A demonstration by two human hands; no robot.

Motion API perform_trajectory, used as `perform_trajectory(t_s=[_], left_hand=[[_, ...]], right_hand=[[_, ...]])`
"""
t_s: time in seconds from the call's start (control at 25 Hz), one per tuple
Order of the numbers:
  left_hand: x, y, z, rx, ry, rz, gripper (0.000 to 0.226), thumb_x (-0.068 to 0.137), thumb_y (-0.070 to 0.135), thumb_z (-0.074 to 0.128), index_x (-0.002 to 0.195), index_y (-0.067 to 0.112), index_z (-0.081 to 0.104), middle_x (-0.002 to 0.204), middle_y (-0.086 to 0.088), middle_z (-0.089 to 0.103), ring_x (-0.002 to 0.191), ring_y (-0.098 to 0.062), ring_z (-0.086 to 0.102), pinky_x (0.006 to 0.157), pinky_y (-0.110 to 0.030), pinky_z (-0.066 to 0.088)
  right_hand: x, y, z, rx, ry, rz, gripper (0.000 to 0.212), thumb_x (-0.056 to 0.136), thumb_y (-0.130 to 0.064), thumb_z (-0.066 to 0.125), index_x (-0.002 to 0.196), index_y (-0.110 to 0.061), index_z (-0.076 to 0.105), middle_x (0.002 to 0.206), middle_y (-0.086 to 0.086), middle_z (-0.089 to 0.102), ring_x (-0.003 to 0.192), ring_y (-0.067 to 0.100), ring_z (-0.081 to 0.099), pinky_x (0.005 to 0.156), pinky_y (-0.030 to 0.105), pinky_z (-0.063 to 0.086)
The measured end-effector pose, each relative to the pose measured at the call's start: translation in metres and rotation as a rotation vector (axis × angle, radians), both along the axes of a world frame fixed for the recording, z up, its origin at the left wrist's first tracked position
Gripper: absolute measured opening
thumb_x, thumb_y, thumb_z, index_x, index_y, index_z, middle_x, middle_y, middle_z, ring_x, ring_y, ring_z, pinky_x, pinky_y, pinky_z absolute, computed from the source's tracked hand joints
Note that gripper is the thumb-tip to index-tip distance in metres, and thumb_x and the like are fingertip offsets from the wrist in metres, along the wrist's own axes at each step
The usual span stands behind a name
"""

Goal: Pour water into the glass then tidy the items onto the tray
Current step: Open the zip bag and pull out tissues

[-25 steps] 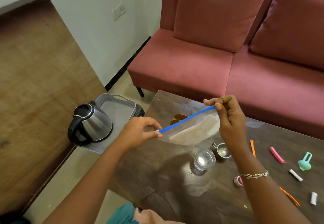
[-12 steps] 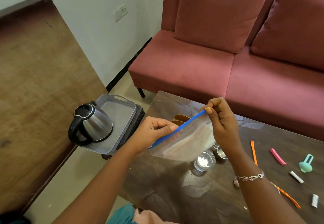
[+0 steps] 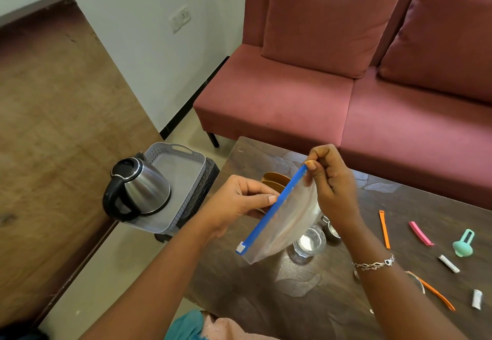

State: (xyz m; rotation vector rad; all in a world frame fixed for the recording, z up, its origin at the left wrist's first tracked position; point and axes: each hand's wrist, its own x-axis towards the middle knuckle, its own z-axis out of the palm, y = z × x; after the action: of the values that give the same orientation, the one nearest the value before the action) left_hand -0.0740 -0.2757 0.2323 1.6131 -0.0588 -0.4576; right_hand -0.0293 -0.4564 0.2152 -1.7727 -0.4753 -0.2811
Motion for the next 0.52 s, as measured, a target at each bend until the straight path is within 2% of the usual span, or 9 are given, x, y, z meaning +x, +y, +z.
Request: perform_trajectory(t_s=[0.12, 0.24, 0.32, 0.52], left_hand=[[0.0, -0.003, 0.0, 0.003, 0.003, -0.018, 0.017, 0.087, 0.004, 0.057, 0.087, 0.01, 0.073, 0.073, 0.006, 0.073, 0.071, -0.009, 0.068, 0.07, -0.025, 0.059], [0.0, -0.005, -0.001, -0.005, -0.007, -0.015, 0.015, 0.086, 0.004, 0.059, 0.084, 0.01, 0.073, 0.073, 0.005, 0.073, 0.071, -0.009, 0.068, 0.069, -0.025, 0.059], [0.001, -0.008, 0.0, -0.007, -0.023, -0.025, 0.014, 0.085, 0.004, 0.06, 0.086, 0.01, 0.072, 0.074, 0.004, 0.073, 0.072, -0.01, 0.069, 0.068, -0.024, 0.059], [0.004, -0.015, 0.001, 0.006, -0.042, -0.037, 0.013, 0.085, 0.003, 0.06, 0.086, 0.009, 0.071, 0.079, -0.004, 0.072, 0.073, -0.014, 0.068, 0.067, -0.025, 0.059]], right_hand=[[-0.002, 0.0, 0.0, 0.001, -0.008, -0.021, 0.023, 0.09, -0.012, 0.044, 0.08, -0.033, 0.044, 0.064, -0.008, 0.049, 0.053, 0.01, 0.051, 0.05, 0.012, 0.041], [-0.004, 0.001, 0.0, -0.003, -0.006, -0.046, 0.024, 0.09, -0.013, 0.044, 0.079, -0.034, 0.044, 0.063, -0.008, 0.048, 0.053, 0.021, 0.049, 0.047, 0.021, 0.039], [-0.005, 0.003, -0.001, -0.014, -0.018, -0.053, 0.021, 0.09, -0.013, 0.044, 0.079, -0.031, 0.044, 0.063, -0.01, 0.047, 0.052, 0.018, 0.047, 0.047, 0.023, 0.039], [-0.006, 0.007, -0.004, -0.03, -0.065, -0.12, 0.01, 0.089, -0.011, 0.045, 0.08, -0.016, 0.046, 0.063, -0.016, 0.046, 0.055, -0.003, 0.048, 0.049, 0.01, 0.038]])
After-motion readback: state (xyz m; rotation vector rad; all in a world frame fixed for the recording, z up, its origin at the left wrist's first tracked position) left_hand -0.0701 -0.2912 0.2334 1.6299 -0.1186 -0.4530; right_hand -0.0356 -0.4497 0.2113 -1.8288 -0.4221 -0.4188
